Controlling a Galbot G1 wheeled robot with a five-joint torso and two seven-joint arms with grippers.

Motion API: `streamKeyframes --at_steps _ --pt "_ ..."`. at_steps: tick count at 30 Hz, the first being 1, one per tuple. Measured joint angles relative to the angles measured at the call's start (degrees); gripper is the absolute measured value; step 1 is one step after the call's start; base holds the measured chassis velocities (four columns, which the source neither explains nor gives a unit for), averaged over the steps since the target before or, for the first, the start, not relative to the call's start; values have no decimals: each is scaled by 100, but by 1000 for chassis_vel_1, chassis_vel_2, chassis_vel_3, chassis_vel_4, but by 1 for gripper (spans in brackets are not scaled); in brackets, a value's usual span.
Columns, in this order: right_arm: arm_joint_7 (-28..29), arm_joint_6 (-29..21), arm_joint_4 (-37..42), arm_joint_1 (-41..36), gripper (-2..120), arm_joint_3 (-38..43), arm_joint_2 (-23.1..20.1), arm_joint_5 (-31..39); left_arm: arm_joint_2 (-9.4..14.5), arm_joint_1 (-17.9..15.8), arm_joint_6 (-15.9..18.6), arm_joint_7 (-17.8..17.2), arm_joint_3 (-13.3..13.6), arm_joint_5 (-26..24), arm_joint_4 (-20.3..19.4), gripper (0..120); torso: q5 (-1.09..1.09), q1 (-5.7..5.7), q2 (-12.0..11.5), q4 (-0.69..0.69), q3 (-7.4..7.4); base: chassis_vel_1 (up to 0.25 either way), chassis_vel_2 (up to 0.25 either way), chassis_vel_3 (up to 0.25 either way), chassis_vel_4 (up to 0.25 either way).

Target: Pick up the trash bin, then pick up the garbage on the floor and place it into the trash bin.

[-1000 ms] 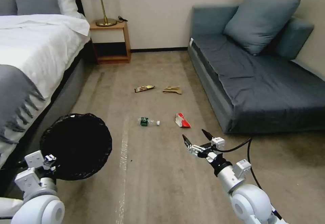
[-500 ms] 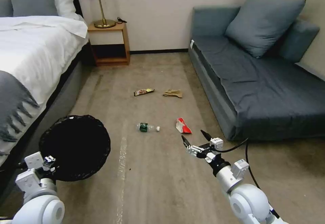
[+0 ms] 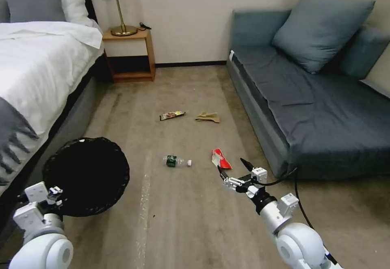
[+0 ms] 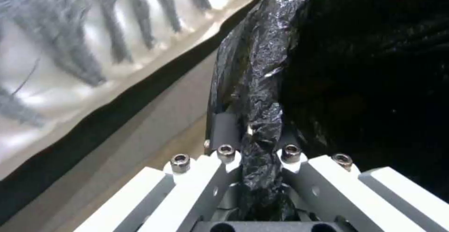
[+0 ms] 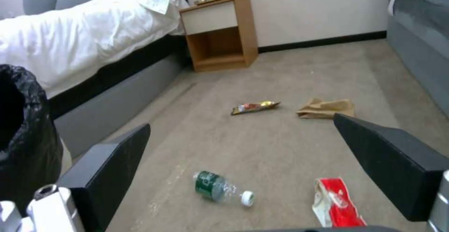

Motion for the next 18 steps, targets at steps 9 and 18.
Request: streamKeyframes --at_steps 9,18 --pt "0 0 -33 -14 100 -27 73 -130 6 -15 -35 -9 8 -27 75 3 -1 0 0 1 0 -109 120 109 -111" --pt "-10 11 -69 -12 100 -14 71 -157 -2 -49 -65 -4 30 -24 170 3 0 0 0 0 0 -112 99 105 -102"
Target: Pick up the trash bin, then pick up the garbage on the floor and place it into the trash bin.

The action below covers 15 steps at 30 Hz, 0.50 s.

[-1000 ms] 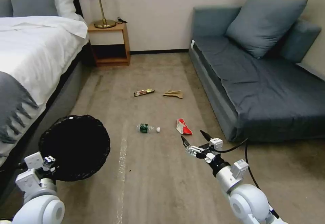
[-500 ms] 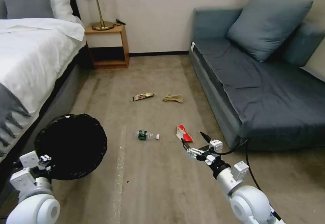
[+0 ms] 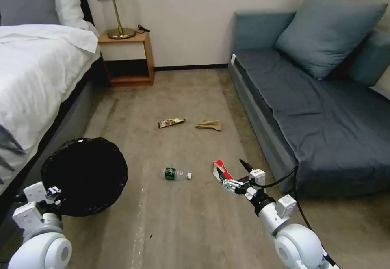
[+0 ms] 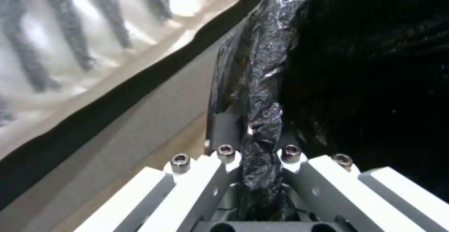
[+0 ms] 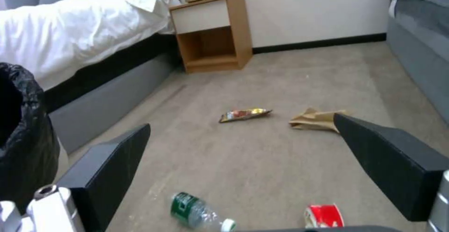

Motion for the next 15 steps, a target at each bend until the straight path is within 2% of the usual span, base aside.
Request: streamKeyframes --at_steps 15 --pt "-41 31 -194 98 100 -89 59 -88 40 -109 -10 24 -4 -6 162 3 0 0 0 1 0 -105 107 109 -105"
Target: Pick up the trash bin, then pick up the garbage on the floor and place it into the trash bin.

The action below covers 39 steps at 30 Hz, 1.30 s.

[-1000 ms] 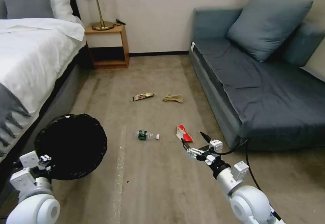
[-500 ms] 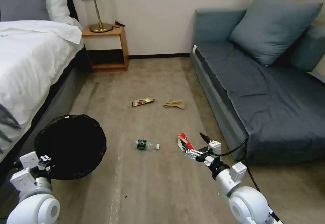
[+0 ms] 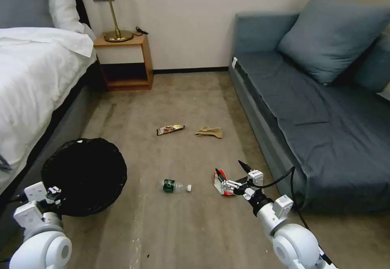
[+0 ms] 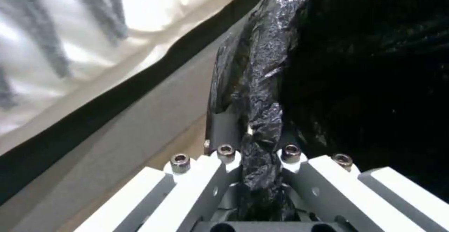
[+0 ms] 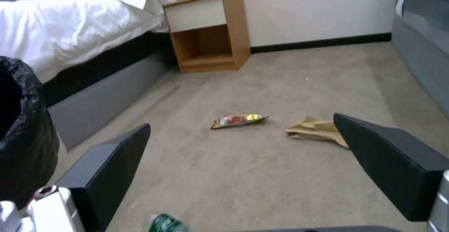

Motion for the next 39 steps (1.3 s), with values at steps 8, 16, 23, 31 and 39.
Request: streamKeyframes --at_steps 8,16,23,31,39 --pt "-7 14 -96 35 100 -3 28 -27 37 -38 -94 116 0 -5 48 3 0 0 0 0 0 -90 89 92 -94" --pt "-4 -12 -123 36 100 -58 43 -71 41 19 -194 180 -21 2 49 3 -1 0 0 -1 0 -87 88 81 -89" --pt "-135 -230 -484 307 100 -93 -165 -68 65 228 -407 247 -138 2 48 3 0 0 0 0 -1 -7 3 7 -9" --pt "-404 -664 -981 1237 100 -690 -713 -20 -9 367 -635 373 -210 86 -49 3 0 0 0 -1 0 0 0 0 0" --pt "-637 -906 -1631 2860 100 -2202 -914 166 -215 510 -706 408 -212 351 -127 3 0 0 0 -1 0 0 0 0 0"
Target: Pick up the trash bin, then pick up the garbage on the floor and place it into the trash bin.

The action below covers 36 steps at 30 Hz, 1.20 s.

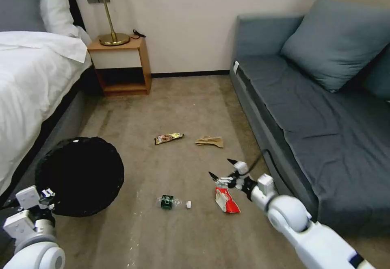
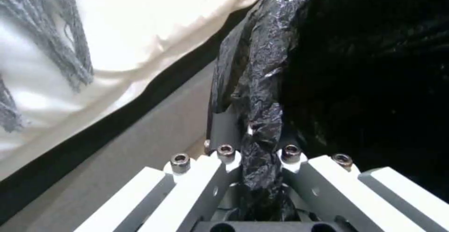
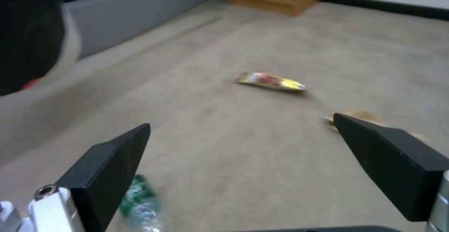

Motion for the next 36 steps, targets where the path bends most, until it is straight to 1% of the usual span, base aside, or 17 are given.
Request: streamKeyframes --at_steps 3,4,5,7,8,9,10,12,14,15,18,19,23,24,29,32,36 --pt "-99 -12 -489 893 100 -758 148 39 -72 54 -74 9 0 139 7 3 -1 0 0 2 0 0 0 0 0" --pt "-162 -5 -703 1216 100 -998 272 63 -89 64 -84 9 0 179 18 3 0 0 0 1 0 0 0 0 0" --pt "-162 -5 -703 1216 100 -998 272 63 -89 64 -84 9 0 179 18 3 0 0 0 1 0 0 0 0 0" --pt "-264 29 -1128 1703 100 -1349 495 115 -111 70 -87 8 -1 239 27 3 -2 0 0 3 0 0 0 0 0" --pt "-345 57 -1433 1957 100 -1595 672 121 -120 80 -87 8 -1 270 27 3 -3 0 0 1 0 0 0 0 0" --pt "-345 57 -1433 1957 100 -1595 672 121 -120 80 -87 8 -1 270 27 3 -3 0 0 1 0 0 0 0 0" --pt "-414 69 -1636 2105 100 -1757 794 117 -131 93 -87 6 -1 293 22 3 0 0 0 2 0 0 0 0 0" --pt "-566 119 -2071 2371 100 -2086 1035 41 -165 134 -87 -7 -1 339 -8 3 -2 0 0 1 0 0 0 0 0" --pt "-663 161 -2439 2523 100 -2324 1293 -83 -204 186 -98 -10 -1 378 -29 3 0 0 0 0 0 0 0 0 0" --pt "-663 161 -2439 2523 100 -2324 1293 -83 -204 186 -98 -10 -1 378 -29 3 0 0 0 0 0 0 0 0 0" --pt "-799 174 -3047 2690 100 -2583 1737 -293 -264 287 -224 -14 0 479 -27 3 -1 0 0 2 0 0 0 0 0" --pt "-799 174 -3047 2690 100 -2583 1737 -293 -264 287 -224 -14 0 479 -27 3 -1 0 0 2 0 0 0 0 0" --pt "-955 261 -3742 2697 100 -2734 2212 -781 -293 343 -307 -14 0 529 8 3 -1 0 0 1 0 0 0 0 0" --pt "-955 261 -3742 2697 100 -2734 2212 -781 -293 343 -307 -14 0 529 8 3 -1 0 0 1 0 0 0 0 0" --pt "-981 335 -4181 2518 100 -2813 2473 -1177 -291 314 -311 -19 -8 524 41 3 -1 0 0 0 0 0 0 0 0" --pt "-991 456 -4446 2406 100 -2831 2610 -1517 -282 312 -311 -27 -12 528 51 3 0 0 0 1 -1 0 0 0 0" --pt "-987 617 -4759 2305 100 -2770 2763 -1812 -339 332 -311 -33 -5 564 48 3 0 0 0 0 -1 0 0 0 0"
